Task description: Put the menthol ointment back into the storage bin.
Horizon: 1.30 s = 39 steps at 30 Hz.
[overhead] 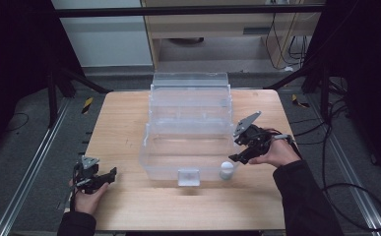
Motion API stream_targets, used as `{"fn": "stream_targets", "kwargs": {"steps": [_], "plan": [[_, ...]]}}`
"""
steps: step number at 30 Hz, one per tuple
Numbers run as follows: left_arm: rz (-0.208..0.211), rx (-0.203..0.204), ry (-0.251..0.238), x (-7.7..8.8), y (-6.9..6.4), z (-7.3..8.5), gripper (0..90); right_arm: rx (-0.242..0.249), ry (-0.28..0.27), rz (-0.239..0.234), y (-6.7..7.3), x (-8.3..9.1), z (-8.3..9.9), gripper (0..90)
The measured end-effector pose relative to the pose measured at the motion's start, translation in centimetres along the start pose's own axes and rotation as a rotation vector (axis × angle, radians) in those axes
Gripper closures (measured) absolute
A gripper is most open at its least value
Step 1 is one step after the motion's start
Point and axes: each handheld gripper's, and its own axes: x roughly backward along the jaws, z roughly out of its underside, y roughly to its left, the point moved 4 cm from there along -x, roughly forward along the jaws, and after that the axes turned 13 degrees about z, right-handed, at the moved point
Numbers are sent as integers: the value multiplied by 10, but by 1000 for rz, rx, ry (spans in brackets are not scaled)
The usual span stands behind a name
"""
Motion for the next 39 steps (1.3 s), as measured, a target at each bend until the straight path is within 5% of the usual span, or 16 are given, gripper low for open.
{"fn": "stream_targets", "kwargs": {"steps": [8,18,27,34,39], "plan": [[-1,-2,1,0,0,0,284,-185,-161,148,-8,23,22,223],[-2,-4,5,-1,-1,1,283,-386,-228,252,-11,20,63,147],[-2,-4,4,-1,-1,1,282,-540,-241,298,-15,3,106,126],[-3,1,-20,2,1,-2,282,-697,-221,402,-21,-10,151,116],[-9,4,-33,3,4,-3,280,-754,-189,453,-26,-22,169,93]]}}
